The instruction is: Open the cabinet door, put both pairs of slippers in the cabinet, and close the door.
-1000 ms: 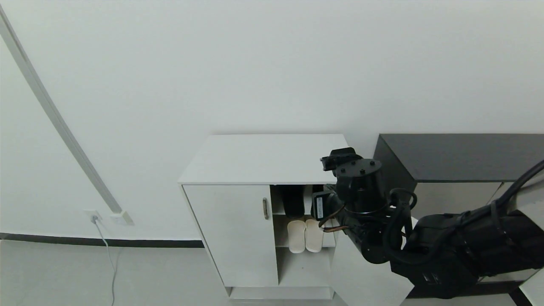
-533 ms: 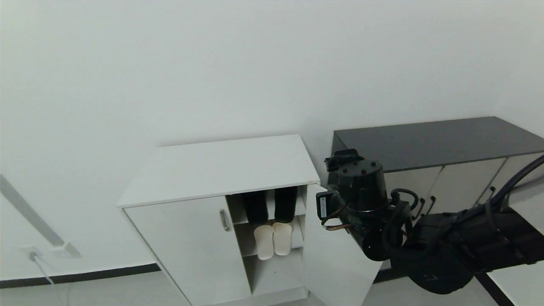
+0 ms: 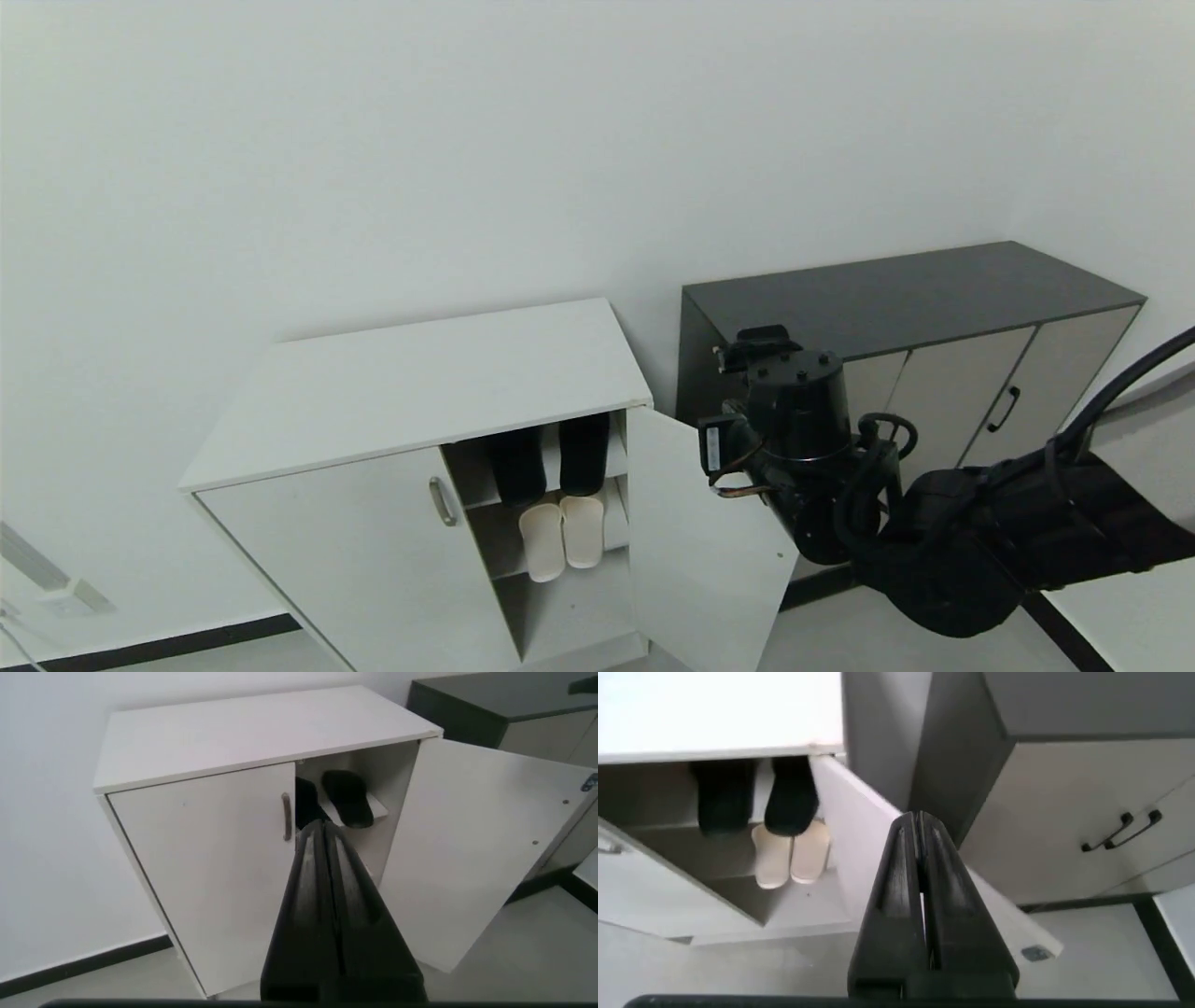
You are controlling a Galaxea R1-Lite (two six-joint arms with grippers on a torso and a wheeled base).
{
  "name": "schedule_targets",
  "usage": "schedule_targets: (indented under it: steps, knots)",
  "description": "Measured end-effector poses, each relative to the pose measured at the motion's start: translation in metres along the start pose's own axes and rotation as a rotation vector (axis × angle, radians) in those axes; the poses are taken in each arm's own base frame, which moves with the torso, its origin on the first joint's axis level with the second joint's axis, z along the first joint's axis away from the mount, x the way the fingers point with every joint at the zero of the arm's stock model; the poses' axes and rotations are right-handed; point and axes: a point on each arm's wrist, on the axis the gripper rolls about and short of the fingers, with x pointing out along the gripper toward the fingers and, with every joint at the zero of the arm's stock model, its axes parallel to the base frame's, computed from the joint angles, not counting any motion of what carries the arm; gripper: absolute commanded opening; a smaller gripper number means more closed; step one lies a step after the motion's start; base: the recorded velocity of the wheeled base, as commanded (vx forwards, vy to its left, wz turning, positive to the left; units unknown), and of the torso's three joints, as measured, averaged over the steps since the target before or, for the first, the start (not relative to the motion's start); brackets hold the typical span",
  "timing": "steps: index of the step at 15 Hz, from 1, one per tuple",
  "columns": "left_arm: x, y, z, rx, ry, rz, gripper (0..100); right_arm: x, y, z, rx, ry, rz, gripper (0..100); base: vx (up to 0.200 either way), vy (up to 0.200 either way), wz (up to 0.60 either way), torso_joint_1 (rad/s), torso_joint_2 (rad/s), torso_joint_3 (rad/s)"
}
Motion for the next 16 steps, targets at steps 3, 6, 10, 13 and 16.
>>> schedule_targets:
  steps: [3, 6, 10, 13, 16]
  knots:
    - [0.000, 0.000, 0.000, 0.000, 0.000, -0.001, 0, 0.000, 0.001, -0.001, -0.003, -0.001, 0.002, 0, -0.200, 0.000, 0.00, 0.002, 0.01, -0.001]
    - [0.000, 0.000, 0.000, 0.000, 0.000, -0.002, 0, 0.002, -0.001, -0.001, -0.001, -0.003, -0.004, 0, -0.133, 0.000, 0.00, -0.011, 0.00, 0.003]
    - [0.000, 0.000, 0.000, 0.000, 0.000, -0.001, 0, 0.007, -0.001, -0.004, -0.013, -0.030, -0.009, 0, 0.000, 0.000, 0.00, 0.000, 0.00, 0.000]
    - [0.000, 0.000, 0.000, 0.000, 0.000, -0.001, 0, 0.018, -0.011, -0.008, -0.021, -0.039, -0.018, 0, 0.000, 0.000, 0.00, 0.000, 0.00, 0.000]
    - [0.000, 0.000, 0.000, 0.000, 0.000, -0.001, 0, 0.033, -0.028, -0.006, -0.019, -0.014, -0.021, 0, 0.000, 0.000, 0.00, 0.000, 0.00, 0.000]
